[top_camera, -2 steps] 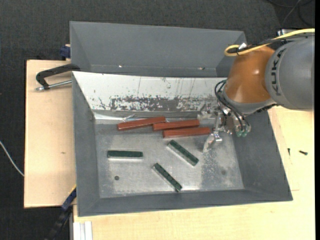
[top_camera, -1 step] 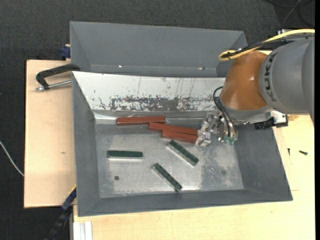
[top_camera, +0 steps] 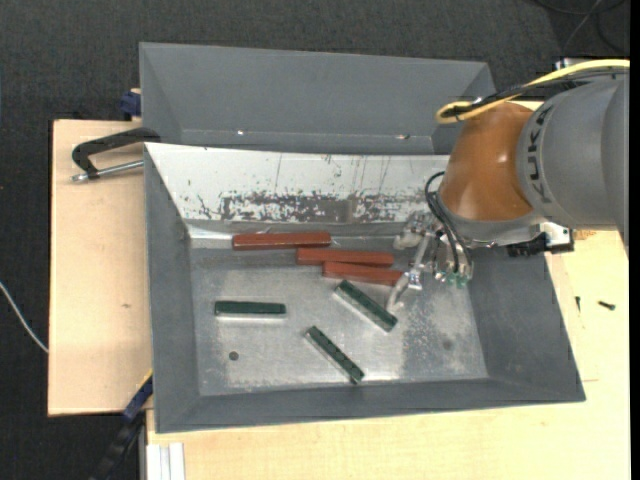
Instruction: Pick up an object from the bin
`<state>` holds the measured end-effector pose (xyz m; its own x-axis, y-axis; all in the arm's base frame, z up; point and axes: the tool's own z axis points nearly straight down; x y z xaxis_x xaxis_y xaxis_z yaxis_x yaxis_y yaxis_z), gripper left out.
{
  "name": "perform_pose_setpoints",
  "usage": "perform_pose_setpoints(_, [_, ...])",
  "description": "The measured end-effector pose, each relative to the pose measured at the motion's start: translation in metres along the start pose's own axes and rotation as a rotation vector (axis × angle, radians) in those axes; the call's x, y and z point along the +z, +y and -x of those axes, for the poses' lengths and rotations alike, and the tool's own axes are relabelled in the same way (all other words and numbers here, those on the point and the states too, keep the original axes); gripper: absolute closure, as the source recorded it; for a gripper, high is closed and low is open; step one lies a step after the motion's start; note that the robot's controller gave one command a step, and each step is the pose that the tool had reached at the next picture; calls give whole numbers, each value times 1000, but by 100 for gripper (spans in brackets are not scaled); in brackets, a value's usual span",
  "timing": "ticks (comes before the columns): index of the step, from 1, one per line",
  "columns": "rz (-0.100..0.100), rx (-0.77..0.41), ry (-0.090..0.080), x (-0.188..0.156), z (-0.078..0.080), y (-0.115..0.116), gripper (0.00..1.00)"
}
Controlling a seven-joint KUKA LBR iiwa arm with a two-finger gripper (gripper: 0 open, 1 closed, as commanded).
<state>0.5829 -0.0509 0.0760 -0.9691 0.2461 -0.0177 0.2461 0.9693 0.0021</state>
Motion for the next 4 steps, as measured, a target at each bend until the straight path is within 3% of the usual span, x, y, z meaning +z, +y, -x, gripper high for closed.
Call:
perform_pose_setpoints(1, [0,0,1,0,0,0,0])
perform_pose_setpoints(2, [-5,238,19,-3,-6,30,100])
perform_pose_setpoints(3, [0,241,-2,-1,-3,30,0])
perform_pose_setpoints(4, [2,235,20,-3,-7,35,100])
